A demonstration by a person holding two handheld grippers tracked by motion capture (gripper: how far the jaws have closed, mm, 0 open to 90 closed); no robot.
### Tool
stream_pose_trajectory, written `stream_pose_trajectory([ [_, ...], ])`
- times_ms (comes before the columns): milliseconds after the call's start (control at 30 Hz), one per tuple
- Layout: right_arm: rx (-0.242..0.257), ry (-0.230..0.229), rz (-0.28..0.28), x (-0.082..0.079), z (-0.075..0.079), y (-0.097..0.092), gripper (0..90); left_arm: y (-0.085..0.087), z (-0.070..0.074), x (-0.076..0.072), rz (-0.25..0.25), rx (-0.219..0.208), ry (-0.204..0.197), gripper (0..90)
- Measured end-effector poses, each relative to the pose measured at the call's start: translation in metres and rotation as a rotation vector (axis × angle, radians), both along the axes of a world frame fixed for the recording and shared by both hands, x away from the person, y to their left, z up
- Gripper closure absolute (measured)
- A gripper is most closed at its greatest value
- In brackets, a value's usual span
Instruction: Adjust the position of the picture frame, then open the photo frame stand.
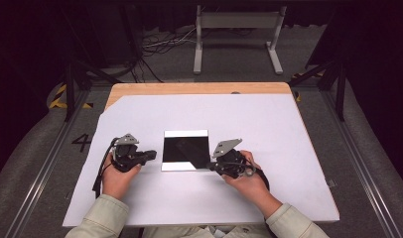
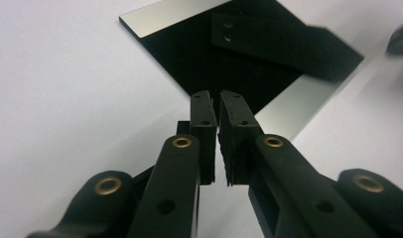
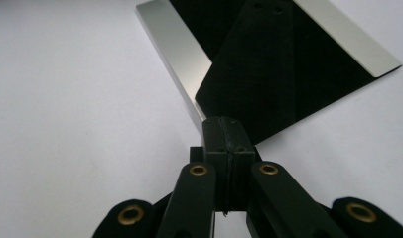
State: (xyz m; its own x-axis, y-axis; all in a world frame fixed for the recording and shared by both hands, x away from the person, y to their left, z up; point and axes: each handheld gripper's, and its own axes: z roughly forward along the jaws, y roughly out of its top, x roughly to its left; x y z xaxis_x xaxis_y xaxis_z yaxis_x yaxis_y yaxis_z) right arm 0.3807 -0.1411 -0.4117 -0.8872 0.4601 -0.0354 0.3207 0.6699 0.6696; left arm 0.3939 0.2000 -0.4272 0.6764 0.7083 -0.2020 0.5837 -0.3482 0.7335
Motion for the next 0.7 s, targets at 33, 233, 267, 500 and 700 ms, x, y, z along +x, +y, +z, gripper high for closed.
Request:
stream_pose_trajectory([
  [33, 0.008, -0.001, -0.007, 0.000, 0.003, -0.003, 90.0, 0.000, 0.001, -0.003, -0.008, 0.017, -0.013, 84.2],
  [233, 0.053, -0.007, -0.041, 0.003, 0.015, -0.019, 90.0, 0.008, 0.007, -0.013, -0.042, 0.046, -0.068, 80.8],
  [267, 0.056, -0.002, -0.045, 0.004, 0.017, -0.021, 90.0, 0.009, 0.007, -0.014, -0.045, 0.038, -0.067, 80.2],
  [500, 0.074, 0.001, -0.058, 0.008, 0.024, -0.031, 83.7, 0.019, 0.009, -0.017, -0.089, 0.008, -0.087, 76.8],
  [700, 0.077, 0.020, -0.058, 0.012, 0.028, -0.039, 77.8, 0.021, 0.009, -0.017, -0.125, -0.008, -0.104, 73.9],
])
